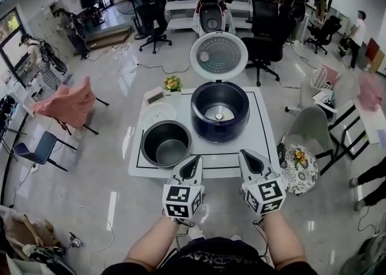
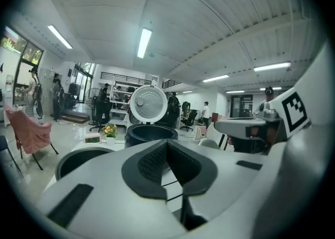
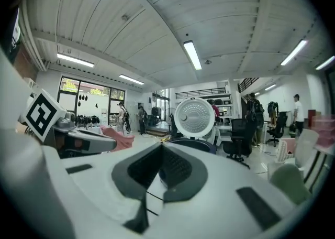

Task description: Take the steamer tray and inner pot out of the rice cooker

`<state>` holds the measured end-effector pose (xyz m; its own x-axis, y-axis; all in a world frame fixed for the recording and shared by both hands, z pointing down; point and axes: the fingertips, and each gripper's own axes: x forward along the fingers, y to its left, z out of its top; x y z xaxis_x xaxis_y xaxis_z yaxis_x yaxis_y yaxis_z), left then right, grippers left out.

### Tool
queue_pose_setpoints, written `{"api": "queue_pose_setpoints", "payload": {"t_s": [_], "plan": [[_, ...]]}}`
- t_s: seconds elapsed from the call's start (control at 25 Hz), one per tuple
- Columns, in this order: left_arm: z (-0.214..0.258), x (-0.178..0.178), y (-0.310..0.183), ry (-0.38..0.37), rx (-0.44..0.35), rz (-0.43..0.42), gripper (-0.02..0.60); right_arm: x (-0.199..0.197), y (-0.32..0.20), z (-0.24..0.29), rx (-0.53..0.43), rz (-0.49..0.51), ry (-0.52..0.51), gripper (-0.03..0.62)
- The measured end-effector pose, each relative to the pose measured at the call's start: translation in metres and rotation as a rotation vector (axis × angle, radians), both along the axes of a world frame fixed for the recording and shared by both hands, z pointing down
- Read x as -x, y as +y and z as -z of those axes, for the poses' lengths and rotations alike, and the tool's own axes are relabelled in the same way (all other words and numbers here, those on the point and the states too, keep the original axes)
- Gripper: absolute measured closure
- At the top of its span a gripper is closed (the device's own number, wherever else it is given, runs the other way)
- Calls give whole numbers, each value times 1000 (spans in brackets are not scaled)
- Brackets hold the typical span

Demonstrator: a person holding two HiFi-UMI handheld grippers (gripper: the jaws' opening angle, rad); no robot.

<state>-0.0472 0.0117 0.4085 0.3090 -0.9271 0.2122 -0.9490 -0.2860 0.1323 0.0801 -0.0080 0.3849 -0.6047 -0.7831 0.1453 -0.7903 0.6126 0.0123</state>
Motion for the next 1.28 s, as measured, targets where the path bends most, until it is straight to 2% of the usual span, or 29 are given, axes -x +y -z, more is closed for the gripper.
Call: {"api": "queue_pose_setpoints", "payload": {"t_s": [0.36, 0.64, 0.8, 1.28], "plan": [[2, -75, 62, -27, 3, 126, 578, -68, 44, -5, 34, 138, -47, 594], [-1, -94, 120, -21, 1, 239, 578, -76, 72, -16, 68, 273, -93, 594], [-5, -91, 148, -20, 11, 308, 578, -68, 92, -19, 73, 343, -101, 593], [8, -102, 161, -16, -28, 300, 578, -82, 111, -10, 55, 321, -111, 594]]}}
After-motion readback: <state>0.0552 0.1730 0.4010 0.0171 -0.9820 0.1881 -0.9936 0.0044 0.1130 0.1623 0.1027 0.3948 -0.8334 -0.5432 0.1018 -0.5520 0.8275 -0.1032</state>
